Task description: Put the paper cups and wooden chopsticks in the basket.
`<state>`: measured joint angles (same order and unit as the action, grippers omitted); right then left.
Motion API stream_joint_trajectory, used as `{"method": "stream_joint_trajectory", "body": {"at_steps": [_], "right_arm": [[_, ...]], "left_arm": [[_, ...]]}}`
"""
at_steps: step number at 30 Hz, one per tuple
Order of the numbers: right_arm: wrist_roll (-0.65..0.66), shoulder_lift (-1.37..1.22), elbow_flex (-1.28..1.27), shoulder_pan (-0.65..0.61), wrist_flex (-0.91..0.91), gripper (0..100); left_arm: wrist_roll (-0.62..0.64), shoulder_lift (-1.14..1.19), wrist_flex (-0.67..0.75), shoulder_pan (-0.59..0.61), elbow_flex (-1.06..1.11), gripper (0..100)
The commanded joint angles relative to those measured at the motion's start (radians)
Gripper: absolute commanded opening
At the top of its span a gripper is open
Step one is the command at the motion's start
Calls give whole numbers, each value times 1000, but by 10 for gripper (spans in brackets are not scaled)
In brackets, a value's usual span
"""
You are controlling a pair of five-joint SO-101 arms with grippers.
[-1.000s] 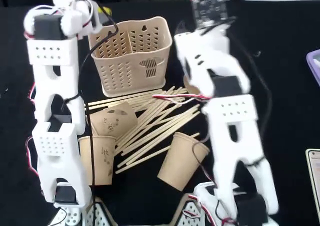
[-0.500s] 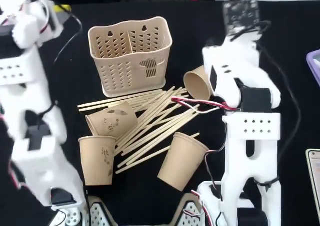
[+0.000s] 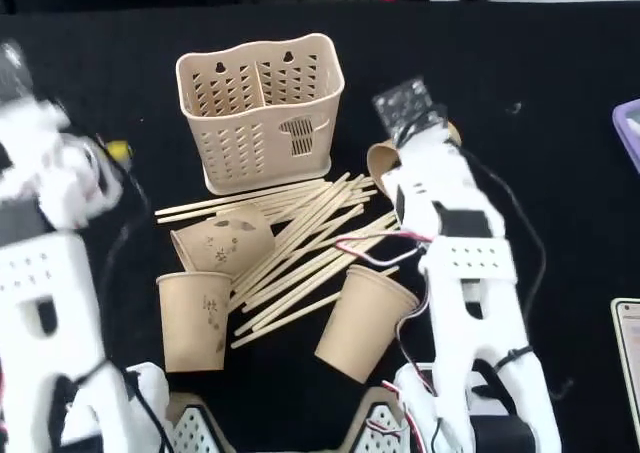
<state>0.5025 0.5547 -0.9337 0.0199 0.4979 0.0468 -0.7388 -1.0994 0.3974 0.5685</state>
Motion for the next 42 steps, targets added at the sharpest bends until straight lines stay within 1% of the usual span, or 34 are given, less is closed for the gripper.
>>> {"method": "stream_joint_trajectory", "body": {"at_steps": [1,5,8,10,15,17,18,20,21,26,28,31,35,39,42], "right_arm": [[58,33,-21,11,-118,175],[98,-45,15,11,-127,177],[94,-171,97,11,-129,177],[92,-266,163,12,-127,177],[92,-460,317,72,-123,173],[92,-498,358,110,-123,145],[92,-506,371,132,-124,102],[94,-504,383,169,-127,3],[94,-495,384,186,-127,21],[92,-377,380,241,-112,10],[86,-306,387,244,-54,10],[0,-176,418,236,61,10],[-138,-1,549,158,272,10],[-244,113,766,-12,485,10],[-292,114,932,-155,572,10]], "left_arm": [[2,-126,126,8,237,268],[3,-127,135,13,302,268],[41,-127,137,7,355,268],[44,-127,138,10,375,268],[48,-129,138,7,398,268],[49,-129,138,7,398,268],[49,-129,138,7,398,268],[49,-129,138,7,400,267],[49,-129,138,7,400,267],[51,-129,138,7,400,266],[51,-129,140,7,407,266],[49,-129,190,7,440,266],[51,-129,245,7,481,265],[52,-129,247,7,484,264],[52,-129,247,7,486,264]]}}
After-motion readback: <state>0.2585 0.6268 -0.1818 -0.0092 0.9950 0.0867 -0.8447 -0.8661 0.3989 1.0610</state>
